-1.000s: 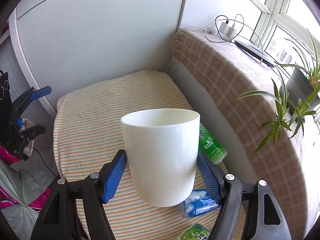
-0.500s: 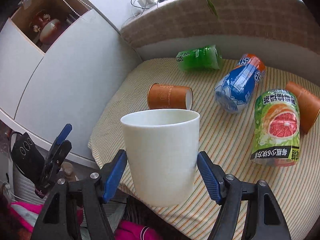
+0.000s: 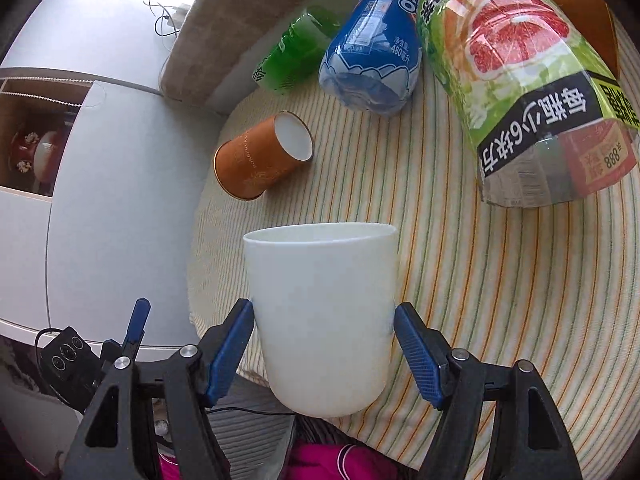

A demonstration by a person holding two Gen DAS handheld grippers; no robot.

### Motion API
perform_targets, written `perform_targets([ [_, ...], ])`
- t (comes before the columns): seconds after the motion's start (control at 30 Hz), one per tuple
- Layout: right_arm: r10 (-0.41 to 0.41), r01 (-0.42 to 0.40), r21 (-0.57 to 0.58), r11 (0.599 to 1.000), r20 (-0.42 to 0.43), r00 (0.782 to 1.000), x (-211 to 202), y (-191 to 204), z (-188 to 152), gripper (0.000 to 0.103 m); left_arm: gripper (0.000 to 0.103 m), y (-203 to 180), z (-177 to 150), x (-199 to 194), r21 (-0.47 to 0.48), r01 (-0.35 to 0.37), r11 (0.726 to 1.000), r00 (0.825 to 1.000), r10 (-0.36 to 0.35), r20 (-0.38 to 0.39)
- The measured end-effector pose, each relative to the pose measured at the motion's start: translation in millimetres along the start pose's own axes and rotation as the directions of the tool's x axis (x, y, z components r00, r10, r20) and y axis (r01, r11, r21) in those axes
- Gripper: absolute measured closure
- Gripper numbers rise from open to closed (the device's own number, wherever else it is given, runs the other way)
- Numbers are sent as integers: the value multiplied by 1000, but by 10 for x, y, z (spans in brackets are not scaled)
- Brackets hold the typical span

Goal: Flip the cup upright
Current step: 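Rotate the held white cup rim-up and lower it onto the table, then grasp the upright white cup with the left tool while the right tool releases it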

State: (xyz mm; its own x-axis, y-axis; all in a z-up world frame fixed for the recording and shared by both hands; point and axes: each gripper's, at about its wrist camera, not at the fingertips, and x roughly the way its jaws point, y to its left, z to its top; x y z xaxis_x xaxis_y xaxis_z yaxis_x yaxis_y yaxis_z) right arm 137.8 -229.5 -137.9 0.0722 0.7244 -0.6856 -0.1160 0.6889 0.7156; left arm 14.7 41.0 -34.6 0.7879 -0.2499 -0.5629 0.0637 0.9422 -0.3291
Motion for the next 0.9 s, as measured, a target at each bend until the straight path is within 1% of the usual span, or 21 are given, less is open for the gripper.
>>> perform_targets([
  [0.13,-8,8,-12,1000,3,1000,9,2,24,27,0,-11,0,72,-9,21,1000,999,-21,-33],
  [0.23,-8,8,-24,1000,27,1000,-28,9,33,27,0,-15,3,139,-23,42,999,997,-44,-61],
  [0.3,-8,10,-40,999,48,999,-66,28,29,22,0,-17,0,204,-42,63,997,994,-66,-85],
  [0.33,-19,22,-56,998,62,998,-96,46,17,20,0,-15,2,244,-56,78,995,991,-83,-102],
  [0.4,-84,97,-115,989,112,990,-188,122,-38,19,0,-10,0,317,-87,104,991,984,-115,-134],
  [0.43,-99,118,-137,983,138,985,-251,154,-83,19,0,-19,5,365,-100,120,988,979,-134,-152],
  [0.5,-91,122,-164,979,182,979,-378,200,-200,19,0,-43,13,454,-125,145,981,969,-167,-184],
  [0.53,-99,137,-174,975,209,973,-437,225,-264,19,0,-63,17,503,-136,159,978,963,-184,-198],
  [0.57,-118,166,-187,968,241,963,-495,257,-336,19,0,-85,25,555,-147,170,974,957,-199,-212],
  [0.6,-145,206,-201,958,279,949,-549,293,-418,18,0,-102,33,607,-161,181,970,951,-215,-224],
  [0.7,-226,328,-214,920,393,891,-696,368,-671,17,2,-140,63,787,-223,214,951,927,-270,-262],
  [0.77,-267,387,-198,901,451,852,-772,382,-824,17,2,-144,68,931,-275,225,935,907,-304,-290],
  [0.83,-292,423,-179,888,491,821,-837,366,-950,17,4,-150,52,1069,-326,237,915,883,-343,-321],
  [0.87,-301,435,-167,885,508,807,-884,347,-1016,17,7,-156,44,1143,-350,238,906,870,-359,-337],
  [0.9,-307,441,-155,884,518,798,-916,325,-1068,17,9,-153,36,1214,-374,233,898,859,-370,-354],
])
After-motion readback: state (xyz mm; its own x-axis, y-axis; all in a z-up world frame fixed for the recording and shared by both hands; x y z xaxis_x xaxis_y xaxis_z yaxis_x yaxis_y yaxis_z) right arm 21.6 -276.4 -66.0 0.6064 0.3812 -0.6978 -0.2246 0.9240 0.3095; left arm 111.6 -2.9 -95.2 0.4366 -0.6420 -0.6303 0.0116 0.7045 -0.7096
